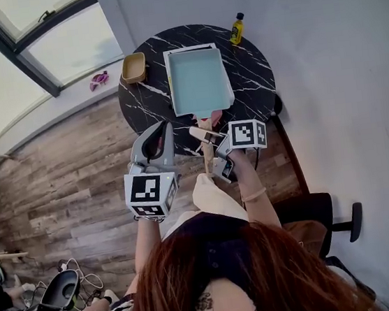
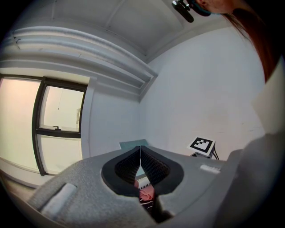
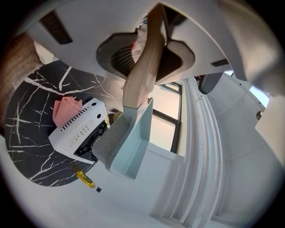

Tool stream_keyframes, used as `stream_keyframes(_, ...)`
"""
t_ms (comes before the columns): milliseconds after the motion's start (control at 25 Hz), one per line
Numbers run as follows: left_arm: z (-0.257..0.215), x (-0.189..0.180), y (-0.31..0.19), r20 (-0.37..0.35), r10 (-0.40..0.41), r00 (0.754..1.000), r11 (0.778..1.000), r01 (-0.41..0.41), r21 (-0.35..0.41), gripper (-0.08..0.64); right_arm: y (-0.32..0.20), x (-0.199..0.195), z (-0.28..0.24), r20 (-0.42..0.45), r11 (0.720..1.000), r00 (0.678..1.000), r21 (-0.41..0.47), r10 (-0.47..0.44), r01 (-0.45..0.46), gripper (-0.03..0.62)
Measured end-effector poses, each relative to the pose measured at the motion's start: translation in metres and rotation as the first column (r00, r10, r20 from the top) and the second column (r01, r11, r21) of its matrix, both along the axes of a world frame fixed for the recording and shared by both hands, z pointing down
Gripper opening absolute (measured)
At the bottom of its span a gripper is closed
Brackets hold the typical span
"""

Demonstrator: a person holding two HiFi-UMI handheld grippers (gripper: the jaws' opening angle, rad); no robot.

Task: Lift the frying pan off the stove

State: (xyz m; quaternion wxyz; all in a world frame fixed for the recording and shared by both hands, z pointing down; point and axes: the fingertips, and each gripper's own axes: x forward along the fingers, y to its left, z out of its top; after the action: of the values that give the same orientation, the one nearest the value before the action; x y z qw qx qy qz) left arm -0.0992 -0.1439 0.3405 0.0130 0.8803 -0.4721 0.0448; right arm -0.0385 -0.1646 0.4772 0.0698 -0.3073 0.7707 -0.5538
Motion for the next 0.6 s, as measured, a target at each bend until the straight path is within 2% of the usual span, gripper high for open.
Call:
stream_keyframes(240, -0.006, -0.006, 0.028, 0.009, 0.004, 1.0, 1.0, -0.005, 0.025, 0.012, 0.027, -0.006, -0.007, -0.003, 1.0, 1.0, 0.014, -0.003, 0.003, 0.138)
stream_keyframes(600, -0.01, -0.018, 0.061, -0.02, 0.004, 1.0, 0.999, -0.004, 0.035, 0.012, 0.062, -0.014, -0.017, 0.003, 1.0, 1.0, 0.031, 0.002, -0.002, 0.138)
